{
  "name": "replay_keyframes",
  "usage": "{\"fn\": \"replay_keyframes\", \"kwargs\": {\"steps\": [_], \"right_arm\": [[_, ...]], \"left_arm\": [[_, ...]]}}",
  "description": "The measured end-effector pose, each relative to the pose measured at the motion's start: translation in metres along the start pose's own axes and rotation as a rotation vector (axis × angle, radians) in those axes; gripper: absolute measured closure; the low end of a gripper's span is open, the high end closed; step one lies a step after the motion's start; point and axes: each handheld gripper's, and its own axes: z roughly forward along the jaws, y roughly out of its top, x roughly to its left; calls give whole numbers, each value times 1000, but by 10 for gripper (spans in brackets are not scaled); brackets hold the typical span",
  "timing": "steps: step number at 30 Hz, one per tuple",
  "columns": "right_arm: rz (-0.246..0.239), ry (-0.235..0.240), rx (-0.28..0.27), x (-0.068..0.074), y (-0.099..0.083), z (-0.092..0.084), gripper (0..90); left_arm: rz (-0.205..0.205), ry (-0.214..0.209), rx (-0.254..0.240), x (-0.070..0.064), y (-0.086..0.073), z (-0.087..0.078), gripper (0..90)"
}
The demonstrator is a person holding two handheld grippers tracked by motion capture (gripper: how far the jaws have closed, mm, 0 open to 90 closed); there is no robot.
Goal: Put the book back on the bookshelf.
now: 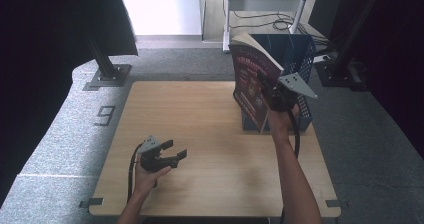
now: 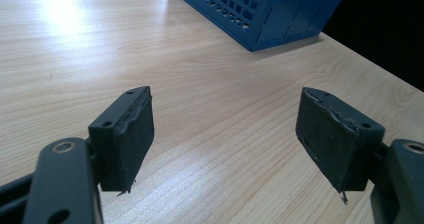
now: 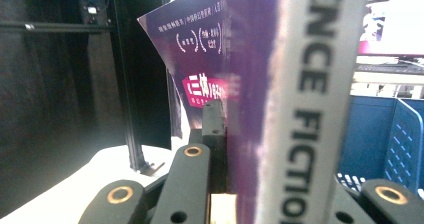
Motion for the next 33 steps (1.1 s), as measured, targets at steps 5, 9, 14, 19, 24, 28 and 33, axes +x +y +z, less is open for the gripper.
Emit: {"fn": "replay_keyframes", "kwargs": {"steps": [5, 9, 14, 19, 24, 28, 33], "right_arm": [[-11, -10, -1, -1, 2, 3, 816], [-2, -26, -2, -5, 2, 4, 815], [2, -42, -2, -10, 2, 5, 816], [6, -56, -4, -14, 2, 8, 816], [8, -82, 1, -20, 0, 11, 815], [13, -96, 1, -22, -2, 13, 815], [15, -116, 1, -26, -2, 14, 815]], "left_arm": [[1, 1, -1, 0, 0, 0, 231], [3, 1, 0, 0, 0, 0, 231], [4, 0, 2, 0, 0, 0, 231], [4, -1, 1, 0, 0, 0, 230], [3, -3, -1, 0, 0, 0, 230], [4, -4, 0, 0, 0, 0, 231], [3, -4, -1, 0, 0, 0, 231]]}}
